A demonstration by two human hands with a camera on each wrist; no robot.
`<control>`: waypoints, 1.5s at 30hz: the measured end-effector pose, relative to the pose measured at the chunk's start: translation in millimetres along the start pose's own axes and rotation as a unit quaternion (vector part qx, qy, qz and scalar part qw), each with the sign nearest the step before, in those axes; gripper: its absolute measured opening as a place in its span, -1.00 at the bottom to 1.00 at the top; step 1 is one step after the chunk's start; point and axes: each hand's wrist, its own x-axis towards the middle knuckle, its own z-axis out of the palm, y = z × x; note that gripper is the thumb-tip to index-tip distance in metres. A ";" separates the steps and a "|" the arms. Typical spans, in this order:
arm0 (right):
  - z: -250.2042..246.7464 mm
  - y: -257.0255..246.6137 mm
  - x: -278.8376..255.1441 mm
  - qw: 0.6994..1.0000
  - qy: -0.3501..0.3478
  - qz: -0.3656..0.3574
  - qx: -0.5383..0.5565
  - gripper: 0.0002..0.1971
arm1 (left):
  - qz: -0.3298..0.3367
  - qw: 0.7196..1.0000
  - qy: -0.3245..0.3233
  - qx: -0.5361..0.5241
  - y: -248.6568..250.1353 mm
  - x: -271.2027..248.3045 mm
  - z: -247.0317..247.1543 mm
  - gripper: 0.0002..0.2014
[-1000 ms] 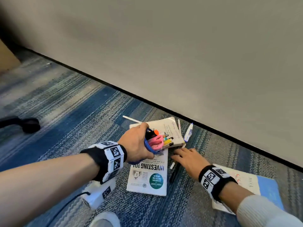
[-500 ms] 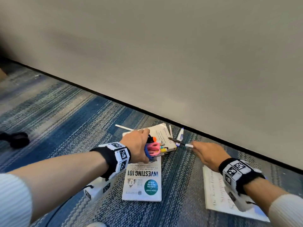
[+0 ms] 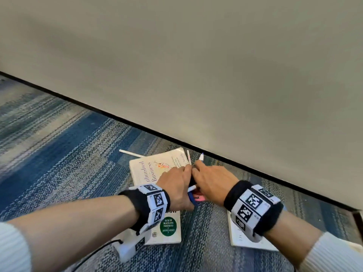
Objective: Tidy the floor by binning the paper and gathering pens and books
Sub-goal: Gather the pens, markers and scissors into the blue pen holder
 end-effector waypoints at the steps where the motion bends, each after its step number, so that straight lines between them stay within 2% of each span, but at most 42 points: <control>1: -0.7 0.5 1.6 1.000 -0.007 0.011 0.000 -0.69 | -0.005 1.000 0.002 -0.003 -2.5 -1.2 -0.9 -0.27; 4: -5.1 -0.5 10.9 0.998 -0.047 0.019 -0.034 -0.74 | -0.030 1.000 0.002 -0.008 -18.7 -5.9 -0.9 -0.25; 8: -20.6 -27.0 38.3 0.993 -0.083 -0.058 -0.057 -0.71 | -0.071 0.997 0.013 -0.016 -44.9 -16.9 -5.3 -0.26; 13: -49.2 -62.1 69.7 0.988 -0.007 -0.129 -0.081 -0.72 | -0.122 0.989 0.053 -0.064 -75.5 -27.5 -13.9 -0.21; 15: -55.3 -67.3 76.3 0.983 0.028 -0.139 -0.114 -0.79 | -0.130 0.988 0.068 -0.055 -84.2 -29.1 -21.6 -0.24; 17: -56.5 -62.5 79.3 0.983 0.051 -0.115 -0.133 -0.80 | -0.134 0.986 0.085 -0.045 -90.1 -28.1 -30.0 -0.27; 19: -56.0 -46.9 81.8 0.990 0.097 -0.056 -0.082 -0.81 | -0.146 0.981 0.112 -0.061 -95.7 -23.9 -36.1 -0.29; 21: -51.7 -25.6 81.1 0.991 0.124 -0.020 0.046 -0.82 | -0.167 0.970 0.148 -0.094 -100.7 -19.0 -36.3 -0.23; 23: -46.9 -10.5 79.0 0.986 0.094 -0.026 0.134 -0.83 | -0.183 0.958 0.185 -0.116 -103.6 -14.9 -32.5 -0.12; 26: -37.4 -6.1 81.2 0.990 0.108 -0.051 0.073 -0.59 | -0.179 0.956 0.208 -0.105 -101.9 -11.3 -27.6 -0.09; 29: -37.3 -22.1 85.6 0.994 0.084 -0.062 -0.011 -0.63 | -0.163 0.965 0.187 -0.082 -101.5 -4.3 -20.3 -0.05; 32: -37.6 -24.8 92.6 0.995 0.061 -0.081 0.018 -0.64 | -0.151 0.971 0.167 -0.075 -103.6 2.5 -11.7 -0.02; 35: -35.7 -20.1 97.5 0.994 0.054 -0.082 0.046 -0.74 | -0.129 0.976 0.164 -0.064 -103.7 10.0 -8.4 -0.08; 38: -29.7 -5.3 103.1 0.980 0.121 -0.100 0.119 -0.73 | -0.124 0.975 0.168 -0.072 -103.7 15.1 -8.8 -0.12; 40: -20.4 12.1 107.2 0.947 0.225 -0.047 0.223 -0.75 | -0.130 0.970 0.175 -0.106 -106.3 17.1 -7.7 -0.11; 41: -11.6 23.4 109.2 0.922 0.276 0.015 0.272 -0.81 | -0.133 0.966 0.181 -0.127 -108.3 16.8 -7.2 -0.10; 42: 0.8 35.0 111.3 0.901 0.296 0.091 0.302 -0.86 | -0.135 0.963 0.185 -0.144 -110.5 16.2 -7.0 -0.11; 43: 19.2 46.1 114.3 0.896 0.278 0.162 0.307 -0.90 | -0.134 0.961 0.184 -0.156 -113.3 16.1 -5.9 -0.13; 45: 62.1 59.4 118.7 0.906 0.168 0.251 0.297 -0.88 | -0.119 0.963 0.170 -0.170 -117.5 15.8 -3.8 -0.14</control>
